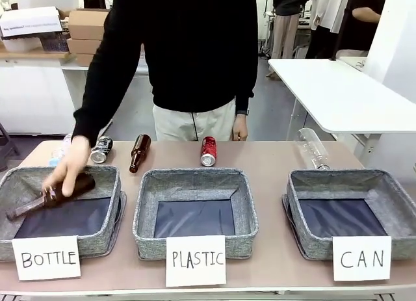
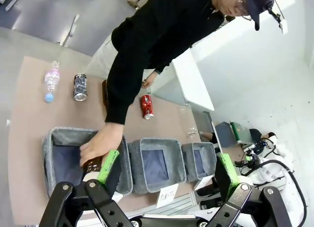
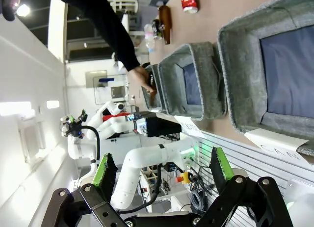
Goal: Sort the can waste into the basket.
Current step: Pick up the can waste from the table and place it in the right Fabric basket.
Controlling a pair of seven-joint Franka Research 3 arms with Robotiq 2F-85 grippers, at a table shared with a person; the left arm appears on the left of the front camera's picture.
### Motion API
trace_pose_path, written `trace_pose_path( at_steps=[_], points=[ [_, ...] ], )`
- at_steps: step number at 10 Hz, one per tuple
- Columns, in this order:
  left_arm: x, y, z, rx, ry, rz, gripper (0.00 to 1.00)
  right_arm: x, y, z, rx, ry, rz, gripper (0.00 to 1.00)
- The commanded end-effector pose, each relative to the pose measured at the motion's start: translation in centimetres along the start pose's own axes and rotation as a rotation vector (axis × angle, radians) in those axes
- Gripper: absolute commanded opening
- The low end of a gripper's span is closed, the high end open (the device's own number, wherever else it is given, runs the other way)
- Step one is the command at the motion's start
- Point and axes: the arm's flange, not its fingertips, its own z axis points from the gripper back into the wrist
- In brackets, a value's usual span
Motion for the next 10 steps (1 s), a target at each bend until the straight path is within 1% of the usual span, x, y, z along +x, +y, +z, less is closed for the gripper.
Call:
trace_pose_path(
  at_steps=[1, 7, 8, 9, 10],
  points=[
    [-0.1, 0.2, 0.0, 0.0, -0.008, -0.017, 1.0, 0.1, 0.1, 0.2, 0.013, 0.002, 0.027, 1.0],
    [-0.1, 0.2, 0.0, 0.0, -0.008, -0.017, 1.0, 0.1, 0.1, 0.2, 0.013, 0.002, 0.027, 1.0],
    [0.0, 0.0, 0.0, 0.001, -0.001, 0.0, 1.0, 0.1, 0.1, 0.2, 0.013, 0.002, 0.027, 1.0],
    [1.2, 0.7, -6.0, 0.108, 0.139, -0.084, 1.0, 0.1, 0.1, 0.2, 0.013, 0.002, 0.027, 1.0],
    [2.5, 2.2, -12.9, 0.142, 0.247, -0.11, 1.0, 0.1, 0.1, 0.2, 0.013, 0.002, 0.027, 1.0]
  ],
)
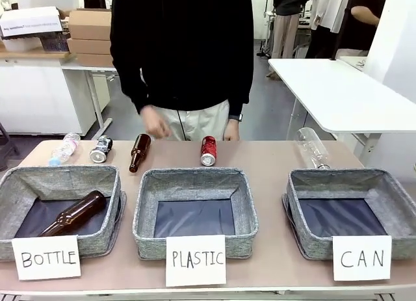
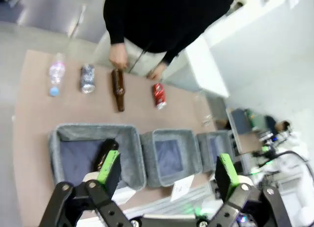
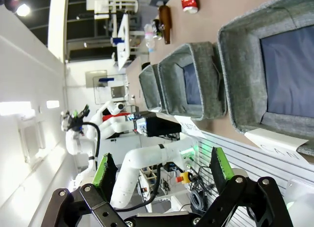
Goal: Sort the can waste into the basket.
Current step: Pick up the can waste from the table and place it in the right Fabric basket.
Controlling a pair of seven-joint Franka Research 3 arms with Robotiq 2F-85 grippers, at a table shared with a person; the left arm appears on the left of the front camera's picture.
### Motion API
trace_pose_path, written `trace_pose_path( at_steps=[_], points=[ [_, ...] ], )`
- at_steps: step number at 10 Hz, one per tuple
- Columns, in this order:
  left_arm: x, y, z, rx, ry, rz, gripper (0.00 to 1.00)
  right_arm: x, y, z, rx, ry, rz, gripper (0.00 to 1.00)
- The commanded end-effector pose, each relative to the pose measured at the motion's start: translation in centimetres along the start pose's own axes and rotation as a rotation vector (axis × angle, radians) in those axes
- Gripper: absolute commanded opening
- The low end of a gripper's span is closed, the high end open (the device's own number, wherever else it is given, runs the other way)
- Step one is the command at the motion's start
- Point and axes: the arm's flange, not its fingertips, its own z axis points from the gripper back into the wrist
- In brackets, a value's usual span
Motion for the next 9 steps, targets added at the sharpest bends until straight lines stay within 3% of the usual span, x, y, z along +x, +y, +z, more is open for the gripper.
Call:
trace_pose_path(
  at_steps=[1, 2, 4, 5, 6, 7, 9],
  points=[
    [3.9, 2.7, -13.4, 0.117, 0.259, -0.144, 1.0, 0.1, 0.1, 0.2, 0.013, 0.001, 0.027, 1.0],
    [4.2, 3.9, -19.3, 0.271, 0.32, -0.22, 1.0, 0.1, 0.1, 0.2, 0.013, 0.001, 0.027, 1.0],
    [2.2, 4.8, -28.5, 0.292, 0.393, -0.34, 1.0, 0.1, 0.1, 0.2, 0.013, 0.001, 0.027, 1.0],
    [0.6, 4.8, -32.1, 0.286, 0.361, -0.366, 1.0, 0.1, 0.1, 0.2, 0.013, 0.001, 0.027, 1.0],
    [0.3, 4.0, -32.7, 0.228, 0.398, -0.197, 1.0, 0.1, 0.1, 0.2, 0.013, 0.001, 0.027, 1.0],
    [-0.3, 3.9, -32.5, 0.301, 0.402, -0.332, 1.0, 0.1, 0.1, 0.2, 0.013, 0.001, 0.027, 1.0],
    [-0.3, 3.9, -32.5, 0.301, 0.402, -0.332, 1.0, 0.1, 0.1, 0.2, 0.013, 0.001, 0.027, 1.0]
  ],
)
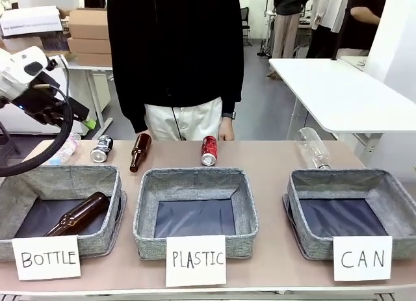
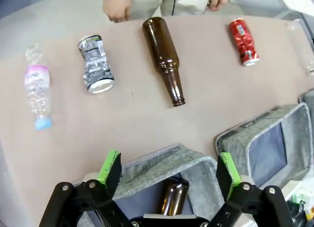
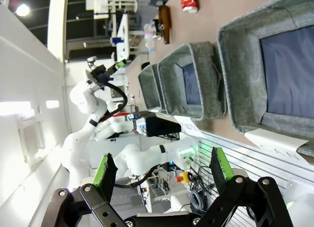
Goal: Sort the can waste into the basket.
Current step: Pick up the can waste from the table and place it in the right Fabric basket.
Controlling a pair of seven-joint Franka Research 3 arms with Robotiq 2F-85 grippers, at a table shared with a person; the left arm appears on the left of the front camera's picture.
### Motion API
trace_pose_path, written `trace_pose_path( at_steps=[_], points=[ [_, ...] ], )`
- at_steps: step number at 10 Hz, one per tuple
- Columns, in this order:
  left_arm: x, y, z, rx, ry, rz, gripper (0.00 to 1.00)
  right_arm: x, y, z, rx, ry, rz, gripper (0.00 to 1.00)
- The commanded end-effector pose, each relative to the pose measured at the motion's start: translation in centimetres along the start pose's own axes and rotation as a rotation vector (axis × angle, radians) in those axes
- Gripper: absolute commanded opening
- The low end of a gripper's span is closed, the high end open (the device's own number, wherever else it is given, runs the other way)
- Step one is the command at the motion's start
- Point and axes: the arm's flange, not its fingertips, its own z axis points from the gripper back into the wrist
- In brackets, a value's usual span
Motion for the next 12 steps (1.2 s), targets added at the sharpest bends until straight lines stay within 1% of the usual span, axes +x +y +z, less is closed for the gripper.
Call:
trace_pose_path(
  at_steps=[1, 2, 3, 4, 6, 8, 9, 10, 11, 12],
  points=[
    [0.0, -0.3, -0.9, -0.007, 0.012, 0.005, 1.0, 0.1, 0.1, 0.3, 0.015, 0.0, 0.026, 1.0],
    [3.0, 1.4, -4.6, 0.033, 0.108, -0.052, 1.0, 0.1, 0.1, 0.3, 0.015, 0.0, 0.026, 1.0],
    [5.3, 3.0, -7.4, 0.075, 0.18, -0.114, 1.0, 0.1, 0.1, 0.3, 0.015, 0.0, 0.026, 1.0],
    [6.9, 4.4, -9.8, 0.103, 0.282, -0.127, 1.0, 0.1, 0.1, 0.3, 0.015, 0.0, 0.026, 1.0],
    [8.8, 6.2, -14.6, 0.13, 0.376, -0.121, 1.0, 0.1, 0.1, 0.3, 0.015, 0.0, 0.026, 1.0],
    [8.8, 7.4, -19.8, 0.131, 0.426, -0.135, 1.0, 0.1, 0.1, 0.3, 0.015, 0.0, 0.026, 1.0],
    [8.6, 8.0, -22.0, 0.164, 0.446, -0.15, 1.0, 0.1, 0.1, 0.3, 0.015, 0.0, 0.026, 1.0],
    [8.4, 8.6, -23.0, 0.148, 0.453, -0.139, 1.0, 0.1, 0.1, 0.3, 0.015, 0.0, 0.026, 1.0],
    [8.5, 9.1, -23.6, 0.206, 0.441, -0.119, 1.0, 0.1, 0.1, 0.3, 0.015, 0.0, 0.026, 1.0],
    [8.5, 9.2, -24.1, 0.206, 0.446, -0.109, 1.0, 0.1, 0.1, 0.3, 0.015, 0.0, 0.026, 1.0]
  ],
)
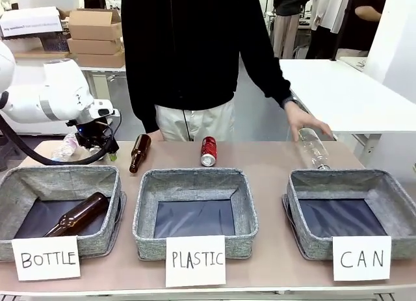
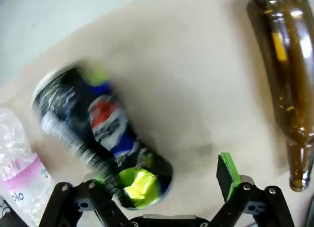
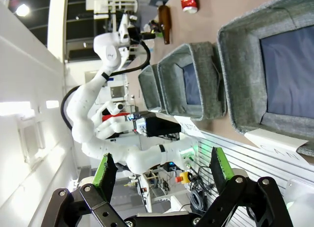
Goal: Sort the can waste into the basket.
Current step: Pick up the can waste from the table and place it in the right Fabric basket.
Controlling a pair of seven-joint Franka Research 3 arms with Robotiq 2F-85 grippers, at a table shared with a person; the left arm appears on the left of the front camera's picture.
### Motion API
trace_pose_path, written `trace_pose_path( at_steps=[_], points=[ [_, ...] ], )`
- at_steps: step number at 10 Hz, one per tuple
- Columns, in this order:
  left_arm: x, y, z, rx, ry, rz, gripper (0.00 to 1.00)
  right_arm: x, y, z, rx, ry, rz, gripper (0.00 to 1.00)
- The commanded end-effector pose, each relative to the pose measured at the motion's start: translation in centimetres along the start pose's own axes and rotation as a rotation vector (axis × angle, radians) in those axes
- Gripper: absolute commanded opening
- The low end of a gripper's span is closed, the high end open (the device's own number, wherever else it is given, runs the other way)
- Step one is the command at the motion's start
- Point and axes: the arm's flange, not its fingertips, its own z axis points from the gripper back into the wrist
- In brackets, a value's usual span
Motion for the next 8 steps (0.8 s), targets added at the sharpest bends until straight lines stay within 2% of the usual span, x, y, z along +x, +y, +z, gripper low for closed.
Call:
trace_pose_path(
  at_steps=[1, 3, 4, 5, 6, 8],
  points=[
    [0.9, 0.0, 0.0, 0.019, 0.007, 0.033, 1.0, 0.1, 0.1, 0.2, 0.015, 0.001, 0.026, 1.0],
    [1.0, -0.2, -0.3, -0.003, -0.009, 0.031, 1.0, 0.1, 0.1, 0.2, 0.015, 0.001, 0.026, 1.0],
    [1.0, -0.2, -0.1, -0.008, -0.026, 0.042, 0.41, 0.1, 0.1, 0.2, 0.015, 0.001, 0.026, 1.0],
    [0.9, -0.2, 0.2, -0.007, -0.052, 0.046, 0.4, 0.1, 0.1, 0.2, 0.015, 0.001, 0.026, 1.0],
    [0.8, -0.4, 0.8, 0.002, -0.068, 0.048, 0.0, 0.1, 0.1, 0.2, 0.015, 0.001, 0.026, 1.0],
    [0.8, -0.6, 1.2, 0.002, -0.077, 0.044, 0.0, 0.1, 0.1, 0.2, 0.015, 0.001, 0.026, 1.0]
  ],
)
